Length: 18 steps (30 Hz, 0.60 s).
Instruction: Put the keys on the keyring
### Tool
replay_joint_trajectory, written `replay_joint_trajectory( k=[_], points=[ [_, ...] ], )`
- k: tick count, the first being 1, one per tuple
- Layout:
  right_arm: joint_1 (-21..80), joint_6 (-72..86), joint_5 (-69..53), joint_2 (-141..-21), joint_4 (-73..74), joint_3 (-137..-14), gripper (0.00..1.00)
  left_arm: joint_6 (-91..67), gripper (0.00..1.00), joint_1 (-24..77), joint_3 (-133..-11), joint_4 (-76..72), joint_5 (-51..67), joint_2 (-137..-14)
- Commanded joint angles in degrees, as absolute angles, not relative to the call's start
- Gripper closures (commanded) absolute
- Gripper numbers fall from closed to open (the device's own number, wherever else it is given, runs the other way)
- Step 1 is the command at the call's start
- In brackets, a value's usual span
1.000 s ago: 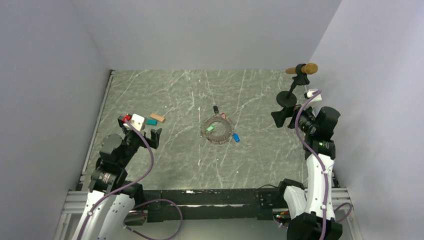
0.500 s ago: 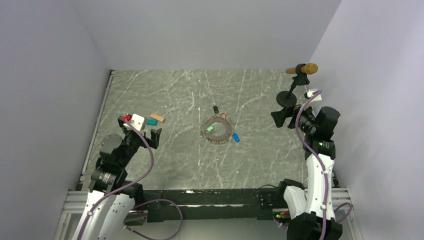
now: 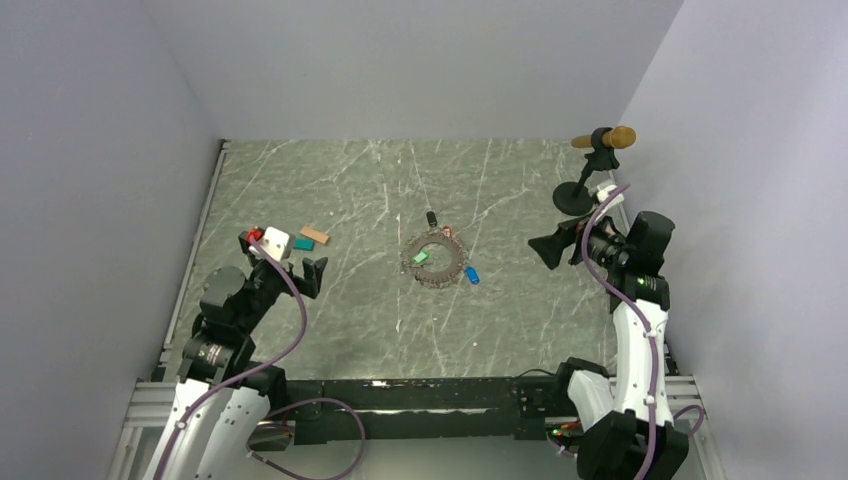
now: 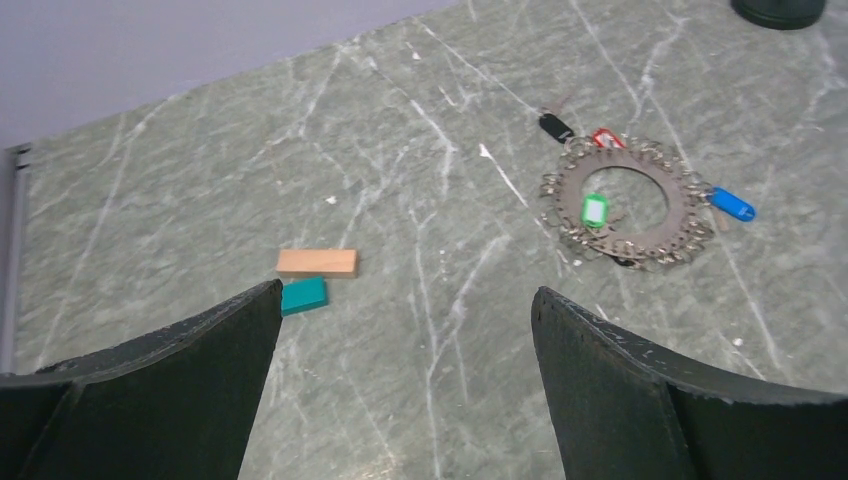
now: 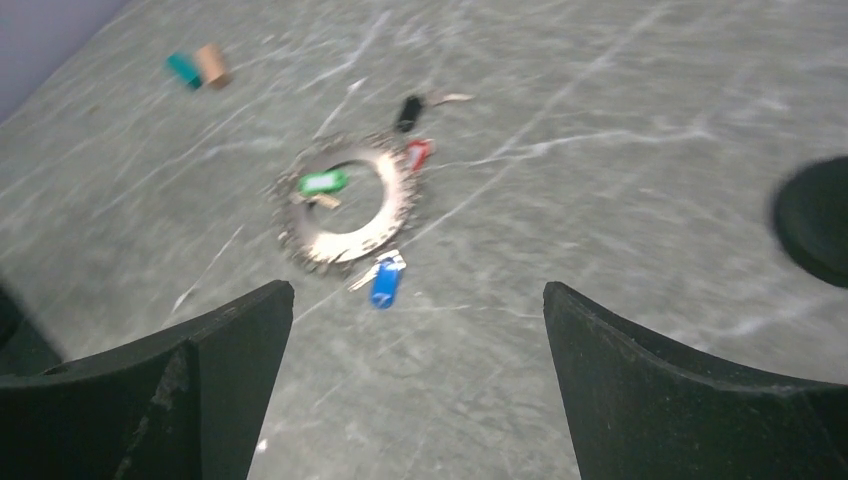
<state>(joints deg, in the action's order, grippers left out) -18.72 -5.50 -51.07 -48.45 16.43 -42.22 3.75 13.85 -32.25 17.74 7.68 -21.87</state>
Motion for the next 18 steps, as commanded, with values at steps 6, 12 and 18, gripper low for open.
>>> replay_joint_trajectory(
  k=[6,12,18],
  points=[
    [-6.63,-34.80,-65.15,-58.01,37.87,-50.81,0.00,-12.21,0.02,9.18,-35.28,11.18,26.62,-35.92],
    [-0.80,-33.55,-60.71,-59.84,35.03,-49.38,0.00,-23.20,0.02,3.18,-41.66,10.54,35.88,-55.18],
    [-0.35,-30.48,-54.34,-61.03,32.08,-49.35,0.00,-17.03,0.02,5.91,-51.87,19.16,31.84,-68.62]
  ],
)
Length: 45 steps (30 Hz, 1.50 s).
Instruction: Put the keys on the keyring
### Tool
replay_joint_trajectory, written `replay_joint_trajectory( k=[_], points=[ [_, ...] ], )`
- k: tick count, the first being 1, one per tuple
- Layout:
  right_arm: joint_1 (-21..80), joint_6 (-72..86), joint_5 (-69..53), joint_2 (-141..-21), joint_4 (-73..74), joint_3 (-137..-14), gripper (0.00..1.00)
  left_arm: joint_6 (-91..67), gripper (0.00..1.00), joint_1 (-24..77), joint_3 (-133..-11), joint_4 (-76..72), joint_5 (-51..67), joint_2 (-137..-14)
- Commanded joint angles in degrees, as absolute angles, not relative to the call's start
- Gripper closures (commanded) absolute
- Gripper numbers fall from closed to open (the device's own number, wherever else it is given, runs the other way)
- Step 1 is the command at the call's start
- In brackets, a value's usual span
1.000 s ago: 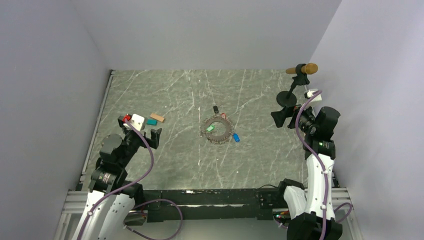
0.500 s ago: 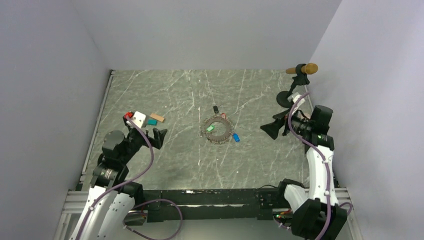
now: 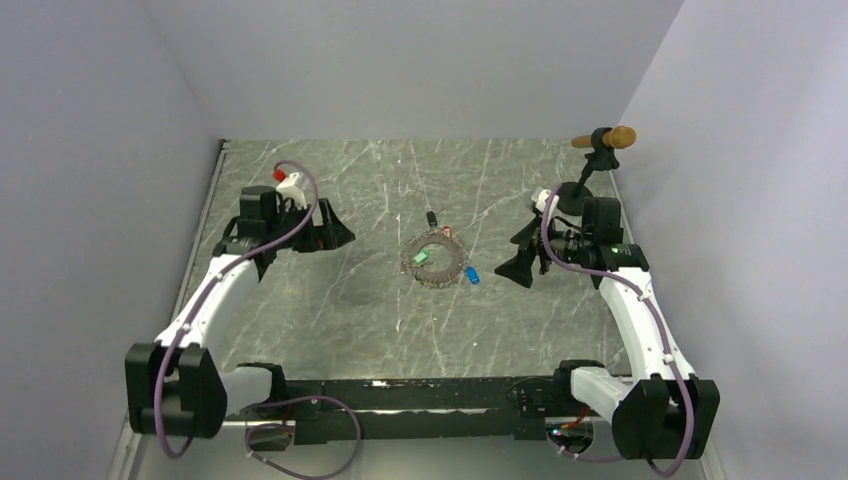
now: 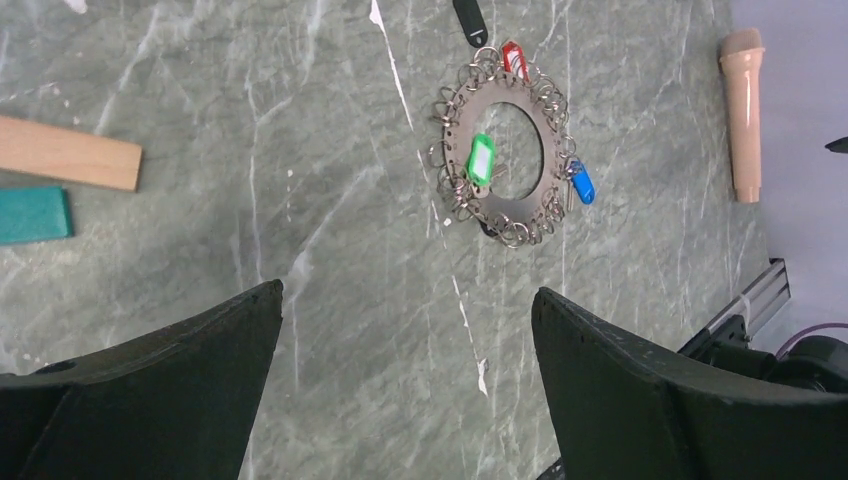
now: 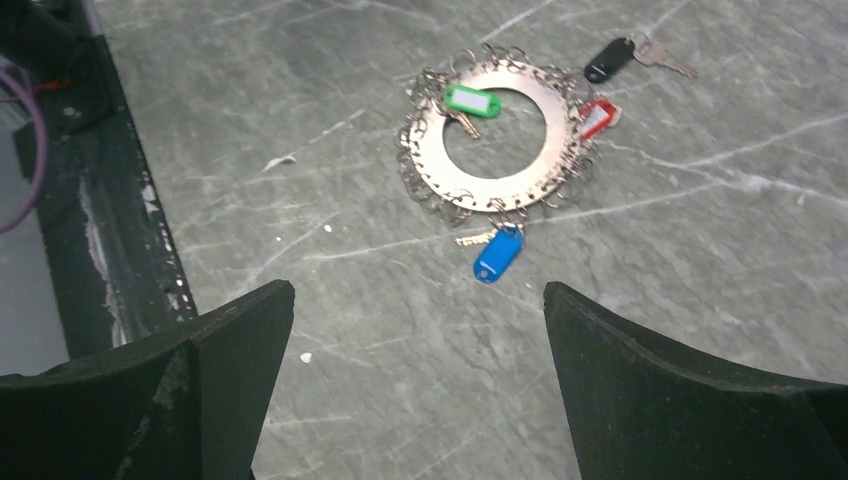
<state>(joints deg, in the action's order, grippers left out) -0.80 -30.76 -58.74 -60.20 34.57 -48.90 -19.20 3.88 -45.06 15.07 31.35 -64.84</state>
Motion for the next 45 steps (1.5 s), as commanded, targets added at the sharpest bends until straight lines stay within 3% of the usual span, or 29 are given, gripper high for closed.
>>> replay_joint_trajectory(
  k=[1,10,20,24,28,35,45],
  points=[
    [1.32,-30.59,-53.26,-61.76,32.05,-49.70,0.00,-15.61,0.02,6.39,-52.64,19.72,31.51,-69.28],
    [10.29,-30.58,-41.58,-80.66,37.49,-65.13,0.03,-8.06,0.02,6.59,-50.12,23.68,21.59,-62.16],
    [19.69,-28.41,-28.60,-114.59,50.91,-102.32,0.30,-4.94,0.02,6.59,-42.59,21.54,8.36,-42.09],
    [20.63,-23.64,-26.05,-119.04,47.36,-105.43,0.31,-5.13,0.02,6.57,-42.56,20.79,10.35,-40.97],
    [23.53,-11.41,-20.56,-126.69,47.16,-112.17,0.40,-5.10,0.02,6.57,-42.93,20.70,12.52,-41.35],
    [27.36,4.17,-9.29,-130.86,39.61,-112.72,0.43,-5.18,0.02,6.59,-42.88,20.29,13.50,-39.59],
    [29.74,9.22,-2.75,-135.73,36.76,-118.34,0.48,-5.06,0.02,6.56,-42.93,20.23,13.51,-39.38]
  ],
)
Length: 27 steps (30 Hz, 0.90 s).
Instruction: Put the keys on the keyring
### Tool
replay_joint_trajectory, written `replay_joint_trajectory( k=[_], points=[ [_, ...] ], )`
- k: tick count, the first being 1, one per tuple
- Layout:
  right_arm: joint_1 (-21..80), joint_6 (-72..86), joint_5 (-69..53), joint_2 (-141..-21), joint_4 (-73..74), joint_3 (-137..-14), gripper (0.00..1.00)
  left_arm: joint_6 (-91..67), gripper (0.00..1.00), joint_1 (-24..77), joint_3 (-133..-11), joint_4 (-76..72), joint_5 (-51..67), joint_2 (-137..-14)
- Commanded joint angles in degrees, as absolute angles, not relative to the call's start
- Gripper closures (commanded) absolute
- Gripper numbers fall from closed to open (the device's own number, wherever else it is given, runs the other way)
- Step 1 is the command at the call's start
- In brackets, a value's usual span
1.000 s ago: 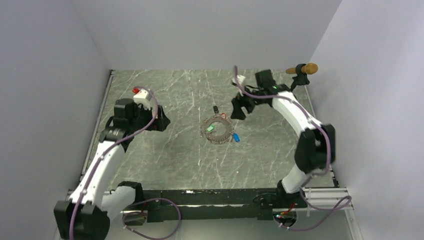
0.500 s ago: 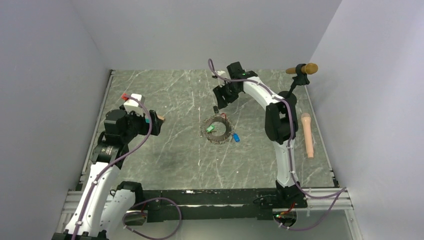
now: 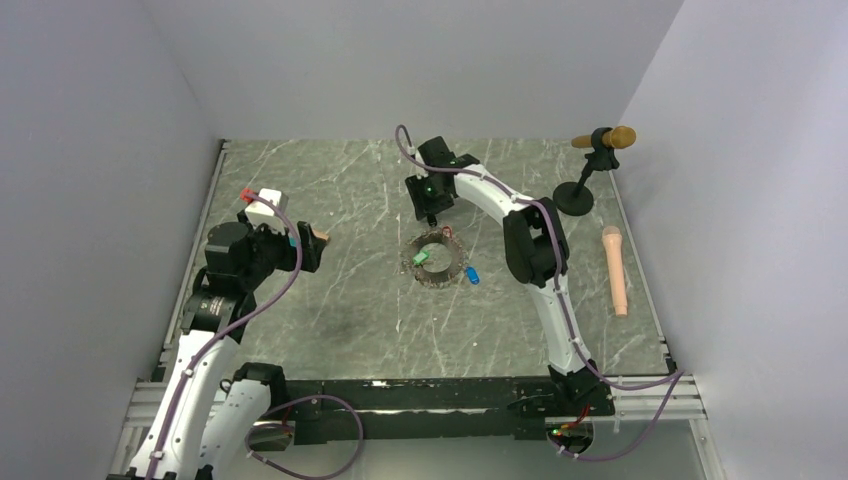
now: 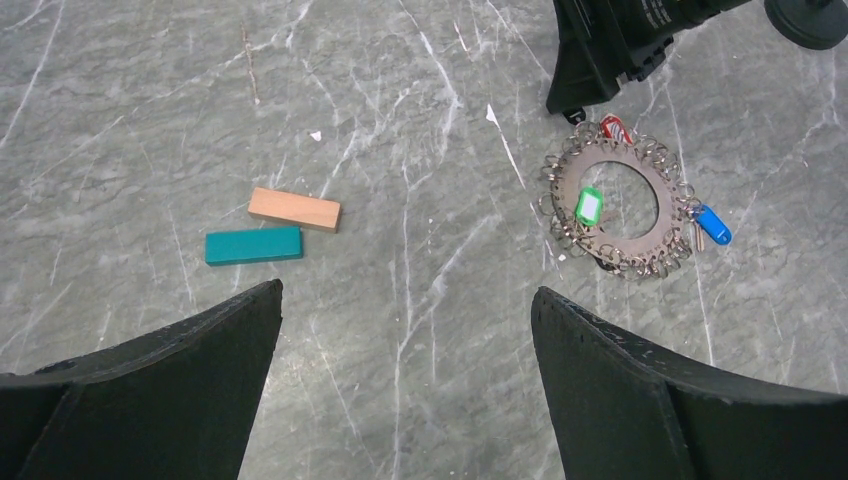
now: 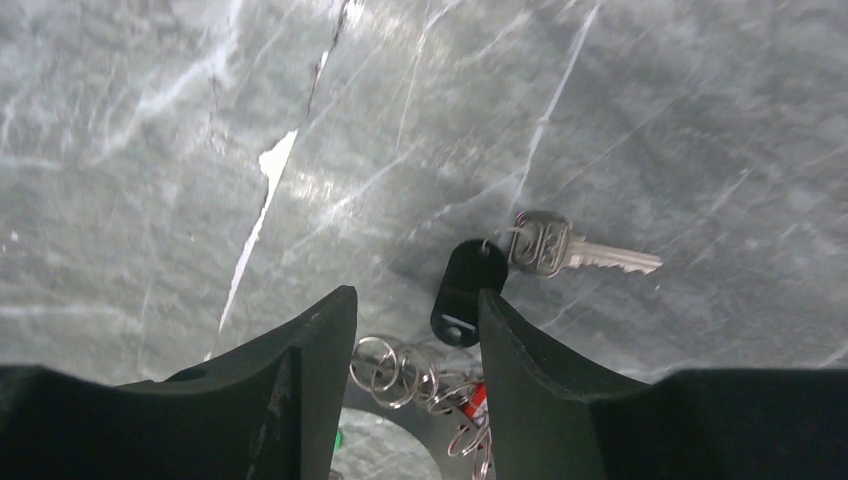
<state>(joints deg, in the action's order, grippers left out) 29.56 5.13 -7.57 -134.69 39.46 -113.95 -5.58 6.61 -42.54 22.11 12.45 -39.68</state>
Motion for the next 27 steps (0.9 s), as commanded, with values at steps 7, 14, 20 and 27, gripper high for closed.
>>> replay_joint_trajectory(
  k=[7,14,20,27],
  points=[
    [30.07,7.83,1.92,-138.62,36.71,-120.42,0.48,-5.10,0.02,6.51,-42.82,20.21,13.71,-39.72],
    [30.73,5.86,5.62,-139.36,36.42,-120.39,0.55,-5.01,0.02,6.50,-42.89,20.20,13.71,-39.73],
    [31.09,4.98,5.88,-139.90,36.21,-119.75,0.75,-5.01,0.02,6.50,-42.89,20.20,13.71,-39.61],
    [31.12,2.65,6.36,-137.22,35.50,-117.39,0.95,-5.01,0.02,6.50,-42.89,20.20,13.80,-39.45]
  ],
)
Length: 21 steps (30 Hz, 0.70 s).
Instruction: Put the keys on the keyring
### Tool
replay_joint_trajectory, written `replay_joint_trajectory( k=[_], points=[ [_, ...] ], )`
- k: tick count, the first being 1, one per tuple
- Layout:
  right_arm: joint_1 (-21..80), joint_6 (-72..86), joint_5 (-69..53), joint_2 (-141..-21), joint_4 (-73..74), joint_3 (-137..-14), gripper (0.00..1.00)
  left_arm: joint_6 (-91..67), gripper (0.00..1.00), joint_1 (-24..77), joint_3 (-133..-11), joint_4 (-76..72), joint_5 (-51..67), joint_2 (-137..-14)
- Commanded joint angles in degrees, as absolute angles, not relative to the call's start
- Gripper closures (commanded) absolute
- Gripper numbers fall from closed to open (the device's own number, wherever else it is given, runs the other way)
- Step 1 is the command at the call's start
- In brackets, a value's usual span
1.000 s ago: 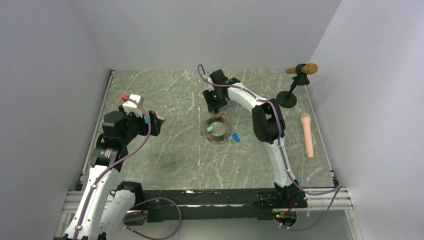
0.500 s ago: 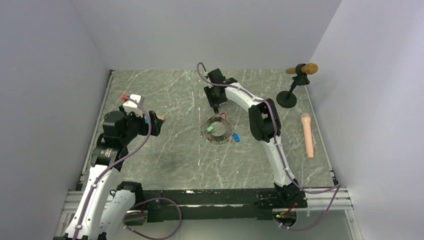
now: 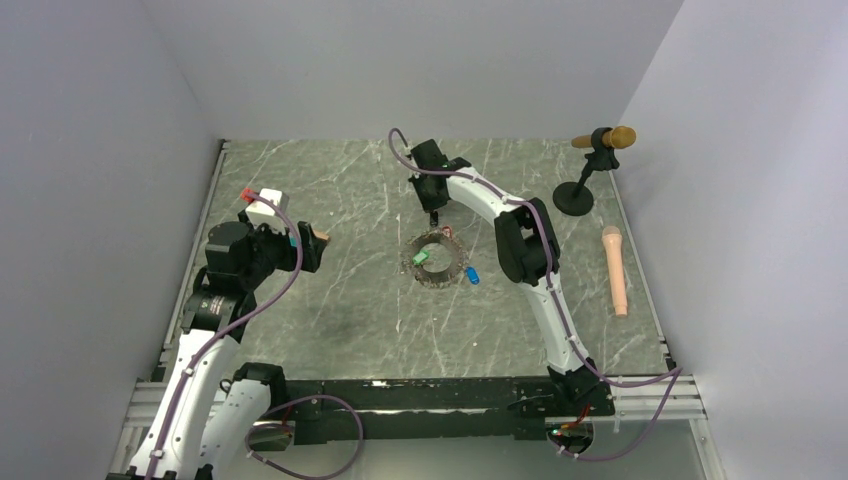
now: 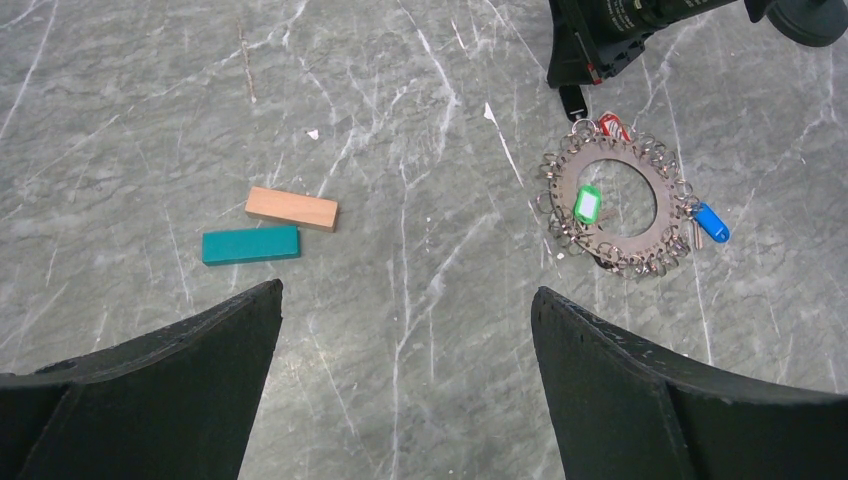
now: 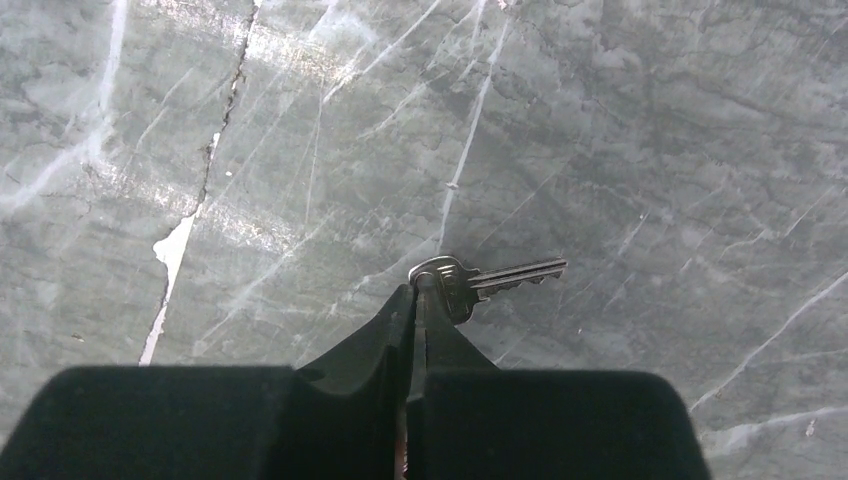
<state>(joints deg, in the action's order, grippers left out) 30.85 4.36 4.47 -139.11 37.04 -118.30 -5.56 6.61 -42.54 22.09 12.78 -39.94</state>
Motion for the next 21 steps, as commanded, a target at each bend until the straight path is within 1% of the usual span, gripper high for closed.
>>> replay_joint_trajectory(
  k=[1,4,11,19,21],
  points=[
    [31.11,2.13,6.41,-136.55,35.12,-116.97,0.96,-5.01,0.02,6.50,-42.85,20.21,13.80,-39.34],
    [31.13,0.59,6.30,-134.16,34.32,-115.59,1.00,-5.01,0.02,6.50,-42.89,20.21,13.80,-39.29],
    [30.77,-3.66,2.27,-125.99,32.23,-110.11,1.00,-4.92,0.02,6.50,-42.89,20.35,13.50,-39.12],
    [27.78,-7.12,-9.02,-113.82,28.88,-98.05,1.00,-4.84,0.02,6.37,-42.84,20.26,13.37,-39.02],
    [26.04,-9.16,-14.34,-110.54,29.49,-95.30,1.00,-4.83,0.02,6.34,-42.82,20.34,13.35,-38.95]
  ],
)
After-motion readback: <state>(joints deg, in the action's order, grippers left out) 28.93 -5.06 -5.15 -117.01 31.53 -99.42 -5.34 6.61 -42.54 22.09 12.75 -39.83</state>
